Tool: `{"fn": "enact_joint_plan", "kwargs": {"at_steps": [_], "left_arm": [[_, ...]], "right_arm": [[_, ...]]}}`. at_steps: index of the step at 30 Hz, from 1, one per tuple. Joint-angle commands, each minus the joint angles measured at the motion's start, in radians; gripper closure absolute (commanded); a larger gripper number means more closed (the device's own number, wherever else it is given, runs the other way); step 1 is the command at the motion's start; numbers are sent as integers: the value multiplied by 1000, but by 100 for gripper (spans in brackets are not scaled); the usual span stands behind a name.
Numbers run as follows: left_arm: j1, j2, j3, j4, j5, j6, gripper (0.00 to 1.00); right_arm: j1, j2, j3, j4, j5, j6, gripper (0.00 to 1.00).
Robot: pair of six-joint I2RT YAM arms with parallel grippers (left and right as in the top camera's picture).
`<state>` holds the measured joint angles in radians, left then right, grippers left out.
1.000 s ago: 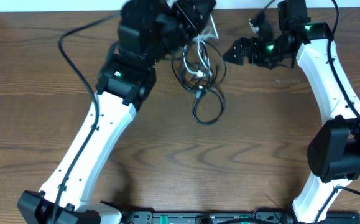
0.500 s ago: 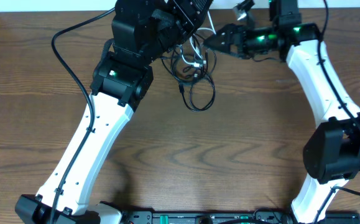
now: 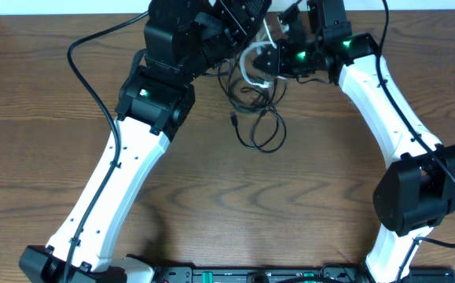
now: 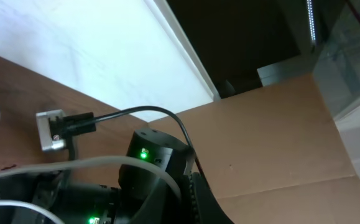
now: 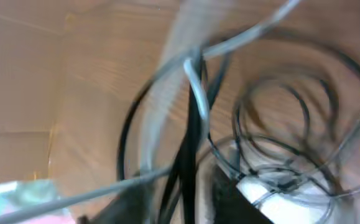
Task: Untangle cables
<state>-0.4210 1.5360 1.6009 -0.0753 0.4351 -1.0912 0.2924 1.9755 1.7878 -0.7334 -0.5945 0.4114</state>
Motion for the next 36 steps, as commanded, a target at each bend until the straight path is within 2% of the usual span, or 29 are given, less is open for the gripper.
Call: {"fn": "enact_joint_plan", "kwargs": {"at_steps": [1,6,11,16,24,25,27,29,31,33,35,36], "left_arm": [[-1,-14,19,0,2,18,93],[21,-14,19,-57,-1,37,93],[100,-14,19,-156,-8,55,93],[182,-26,19,-114,73,19,93],[300,-89,19,-127,77,14,93],[306,-94,19,-127,77,14,93],[323,-103,19,-127,78,14,93],[348,-116,19,-133,78,13,93],[367,-131,19,-152,77,4,92],[380,-144,19,-173,77,2,93],[383,-155,19,-222,77,2,93],[383,-156,19,-247,77,2,92]], "right_arm": [[-8,2,-3,-30,211,11,98],[-33,2,-3,-77,230,3,96],[-74,2,-3,-144,249,-53,94],[-106,2,-3,-201,395,-53,93],[-115,2,-3,-236,397,-101,83],[-115,2,-3,-236,397,-101,77],[-115,2,-3,-235,397,-101,53],[-115,2,-3,-238,397,-101,59],[-115,2,-3,-245,410,-101,57],[-117,2,-3,-247,417,-101,36],[-119,2,-3,-244,404,-90,4],[-119,2,-3,-243,393,-90,1]]}}
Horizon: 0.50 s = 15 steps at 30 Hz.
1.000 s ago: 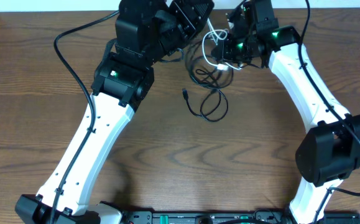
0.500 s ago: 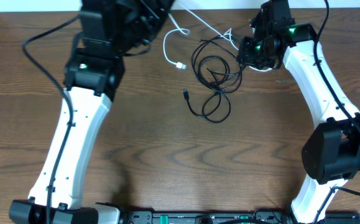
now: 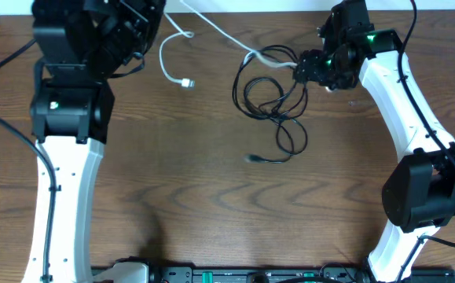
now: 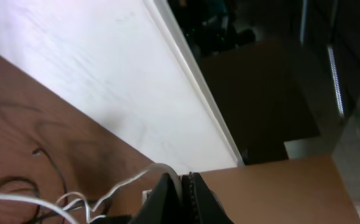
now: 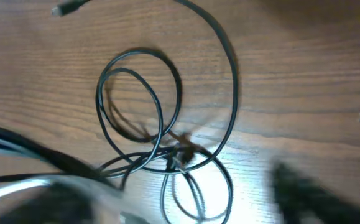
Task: Untangle cables
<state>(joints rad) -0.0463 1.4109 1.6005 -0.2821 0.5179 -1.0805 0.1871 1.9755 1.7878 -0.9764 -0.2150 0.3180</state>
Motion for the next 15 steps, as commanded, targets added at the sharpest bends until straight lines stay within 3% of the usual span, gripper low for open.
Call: {"fn": "enact_joint_plan", "kwargs": {"at_steps": [1,5,9,12,15], "left_arm": [[8,-31,19,-68,-6,-8,93],[6,-27,19,-236,-39,34,93],[-27,-10,19,-324,-29,171,93],[-53,-4,19,-269,91,208,93],[-55,-9,20,-129,246,158,93]], "right_arm": [[-13,2,-3,2,0,2,1],[-6,2,-3,-2,-17,2,1],[-1,2,-3,8,-138,-45,1],[0,2,-3,27,-237,-92,1],[0,2,-3,39,-264,-80,1]]}}
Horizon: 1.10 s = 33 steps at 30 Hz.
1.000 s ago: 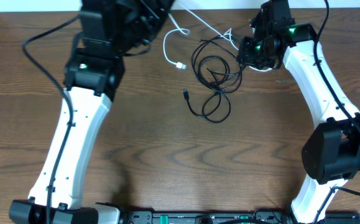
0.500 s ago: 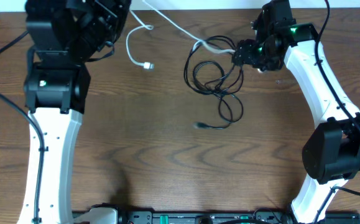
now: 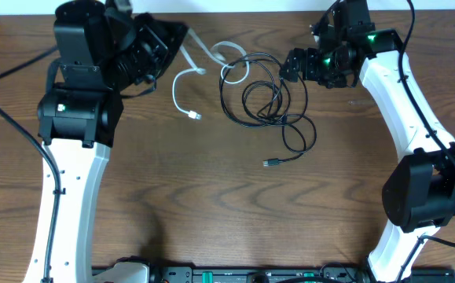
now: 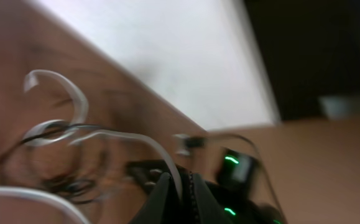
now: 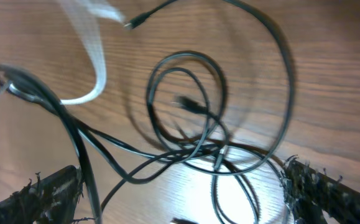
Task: Untangle cables
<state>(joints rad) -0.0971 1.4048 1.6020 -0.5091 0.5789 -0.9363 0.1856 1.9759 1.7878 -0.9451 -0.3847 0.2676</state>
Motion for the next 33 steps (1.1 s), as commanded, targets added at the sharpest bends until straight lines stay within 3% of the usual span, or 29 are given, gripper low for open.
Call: {"fn": "enact_joint_plan", "kwargs": {"at_steps": [1,3,4,8,9,12,15,22,25,28,33], "left_arm": [[-4,-10,18,188,234,-58,93],[-5,-21,18,266,249,-105,93],[-4,-27,18,292,248,-117,93],[-4,-53,18,394,248,-171,93],[-4,-58,18,420,248,-187,93],[-4,-75,18,497,244,-238,93],[-4,-87,18,544,222,-262,92],[-23,-48,18,304,146,-235,93],[-46,-21,18,291,150,-236,93],[-67,-15,18,325,150,-236,93],[-94,-15,18,364,145,-236,93]], "right_arm": [[0,1,-3,13,-92,-29,1],[-3,1,-3,13,-86,-29,5],[-5,1,-3,13,-67,-28,17],[-8,1,-3,-8,121,39,91],[-8,1,-3,-16,176,62,98],[-8,1,-5,-27,265,80,98],[-8,1,-9,-27,213,63,98],[-7,1,-9,43,-383,-241,46],[3,1,-9,85,-503,-246,35],[29,1,-9,101,-504,-253,19],[107,3,-9,119,-504,-306,9]]}}
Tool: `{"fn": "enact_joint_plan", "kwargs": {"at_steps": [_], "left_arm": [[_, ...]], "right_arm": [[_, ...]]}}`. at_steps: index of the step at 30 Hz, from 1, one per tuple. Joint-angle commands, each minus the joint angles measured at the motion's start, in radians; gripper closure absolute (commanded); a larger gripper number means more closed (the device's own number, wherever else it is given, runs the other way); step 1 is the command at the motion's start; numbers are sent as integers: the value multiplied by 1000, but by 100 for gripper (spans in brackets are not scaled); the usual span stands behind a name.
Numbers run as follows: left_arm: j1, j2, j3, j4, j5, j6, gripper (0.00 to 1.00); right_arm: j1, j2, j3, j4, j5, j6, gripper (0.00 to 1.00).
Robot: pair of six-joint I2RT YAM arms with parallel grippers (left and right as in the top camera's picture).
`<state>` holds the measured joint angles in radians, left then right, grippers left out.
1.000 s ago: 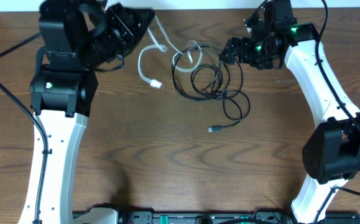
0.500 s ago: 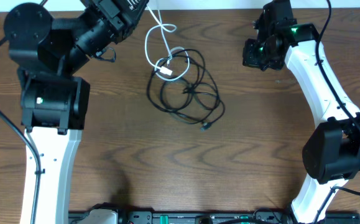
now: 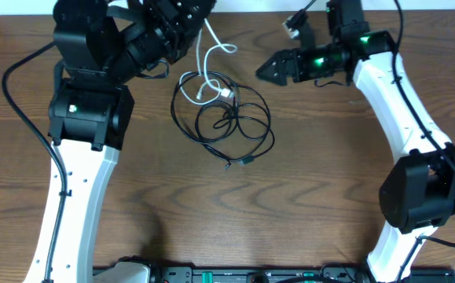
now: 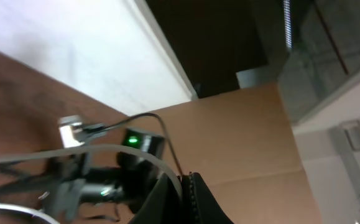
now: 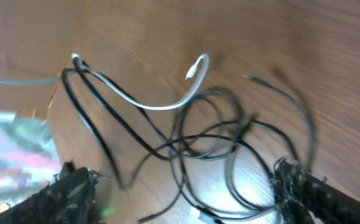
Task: Untangle cables
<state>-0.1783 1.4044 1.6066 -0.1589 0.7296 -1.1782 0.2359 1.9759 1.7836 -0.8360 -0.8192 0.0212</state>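
Note:
A thin black cable (image 3: 229, 119) lies in tangled loops on the wooden table (image 3: 306, 204). A white cable (image 3: 209, 61) hangs from my left gripper (image 3: 198, 22), which is raised at the back and shut on it (image 4: 183, 182). The cable's plug end (image 3: 226, 93) rests on the black loops. My right gripper (image 3: 263, 72) hovers just right of the tangle, pointing left, with its jaws wide open and empty. In the right wrist view the black loops (image 5: 211, 140) and the white plug end (image 5: 196, 66) lie between and ahead of that gripper (image 5: 186, 199).
A white wall (image 3: 243, 6) runs along the table's back edge, close behind both grippers. A brown cardboard sheet (image 4: 254, 149) stands beyond the right arm. The arm bases and a black rail (image 3: 251, 275) sit at the front edge.
The left gripper has moved right with the white cable, whose plug end now lies on the black loops. The black tangle sits further left. The right gripper points left beside it.
First both grippers were close together at the back centre with the cables bunched between them. Then the left gripper was far left, the white cable stretched out from the tangle. It then came back towards the middle, and now holds the white cable above the black loops.

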Motion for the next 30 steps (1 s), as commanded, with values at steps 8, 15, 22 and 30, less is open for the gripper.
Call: {"fn": "enact_joint_plan", "kwargs": {"at_steps": [8,15,22,30], "left_arm": [[-13,-16,13,15,3,-11,92],[-13,-21,13,19,19,-25,92],[-5,-21,13,2,52,-7,93],[90,-21,13,-453,35,219,93]], "right_arm": [[168,14,-6,72,166,-16,8],[206,90,-6,142,178,19,57],[182,140,-4,169,217,80,99],[-7,-12,-2,83,608,278,99]]}}
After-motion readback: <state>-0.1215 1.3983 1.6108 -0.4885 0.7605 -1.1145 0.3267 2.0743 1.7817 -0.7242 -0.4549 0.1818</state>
